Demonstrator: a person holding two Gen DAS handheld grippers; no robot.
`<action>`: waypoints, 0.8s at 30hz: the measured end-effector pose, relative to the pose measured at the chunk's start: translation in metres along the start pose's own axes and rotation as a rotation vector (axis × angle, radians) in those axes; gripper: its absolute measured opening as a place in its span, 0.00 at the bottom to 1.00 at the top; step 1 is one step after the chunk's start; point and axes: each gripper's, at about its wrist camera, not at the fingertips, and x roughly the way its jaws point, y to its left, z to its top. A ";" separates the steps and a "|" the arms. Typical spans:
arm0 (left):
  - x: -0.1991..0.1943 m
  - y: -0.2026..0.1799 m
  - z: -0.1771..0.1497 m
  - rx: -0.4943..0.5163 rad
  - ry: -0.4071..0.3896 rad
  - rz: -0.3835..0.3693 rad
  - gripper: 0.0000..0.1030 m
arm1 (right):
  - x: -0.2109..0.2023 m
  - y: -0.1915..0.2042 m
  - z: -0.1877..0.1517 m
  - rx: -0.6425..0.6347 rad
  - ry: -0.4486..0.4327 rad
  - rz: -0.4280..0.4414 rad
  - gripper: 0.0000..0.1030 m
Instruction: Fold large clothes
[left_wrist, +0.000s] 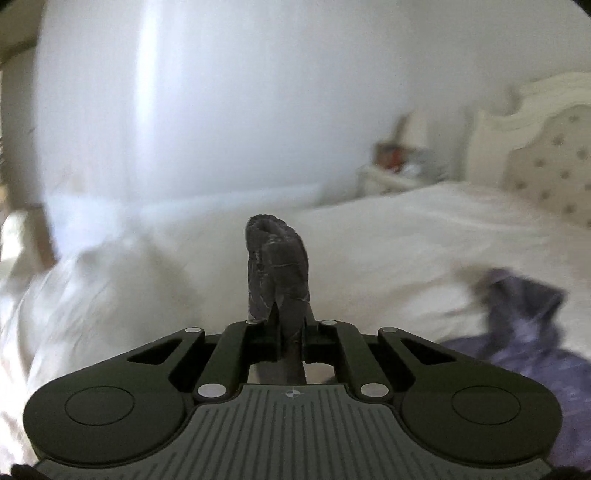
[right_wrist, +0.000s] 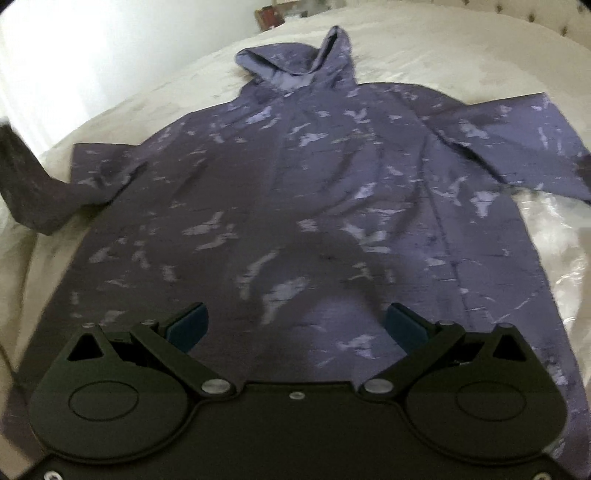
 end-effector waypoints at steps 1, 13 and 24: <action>-0.005 -0.013 0.010 0.019 -0.022 -0.034 0.08 | 0.001 -0.003 -0.003 -0.004 -0.011 -0.015 0.99; -0.026 -0.207 0.019 0.170 -0.154 -0.439 0.09 | -0.005 -0.027 -0.017 -0.053 -0.101 -0.041 0.99; 0.030 -0.298 -0.080 0.277 0.086 -0.557 0.11 | -0.011 -0.050 -0.012 0.021 -0.107 -0.018 0.99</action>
